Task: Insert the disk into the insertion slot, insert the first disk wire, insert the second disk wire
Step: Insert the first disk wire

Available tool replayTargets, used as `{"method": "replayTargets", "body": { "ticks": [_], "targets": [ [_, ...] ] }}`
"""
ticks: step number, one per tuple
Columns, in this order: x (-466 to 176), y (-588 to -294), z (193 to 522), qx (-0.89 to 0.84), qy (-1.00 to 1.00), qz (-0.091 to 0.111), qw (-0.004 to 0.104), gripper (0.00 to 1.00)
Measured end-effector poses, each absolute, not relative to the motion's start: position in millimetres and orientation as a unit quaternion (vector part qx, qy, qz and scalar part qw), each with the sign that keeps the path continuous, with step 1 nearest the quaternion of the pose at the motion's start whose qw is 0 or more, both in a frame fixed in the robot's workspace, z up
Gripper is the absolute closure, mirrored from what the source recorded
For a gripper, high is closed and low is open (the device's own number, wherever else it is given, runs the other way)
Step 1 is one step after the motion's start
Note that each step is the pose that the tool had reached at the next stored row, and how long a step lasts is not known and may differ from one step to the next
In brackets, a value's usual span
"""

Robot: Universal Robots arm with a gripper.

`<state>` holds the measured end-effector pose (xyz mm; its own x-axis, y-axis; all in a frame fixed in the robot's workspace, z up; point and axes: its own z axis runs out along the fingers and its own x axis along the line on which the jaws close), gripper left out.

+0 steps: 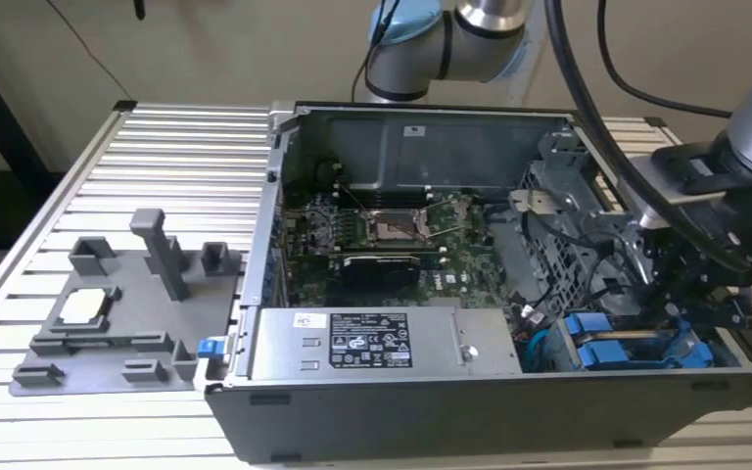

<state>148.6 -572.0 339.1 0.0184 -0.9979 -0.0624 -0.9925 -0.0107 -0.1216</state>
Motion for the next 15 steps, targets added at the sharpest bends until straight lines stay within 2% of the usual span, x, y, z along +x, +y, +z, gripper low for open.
{"method": "replayTargets", "body": {
  "ticks": [15],
  "targets": [
    [148.5, -572.0, 334.8, -0.709, 0.702, -0.022, 0.064, 0.81]
  ]
}}
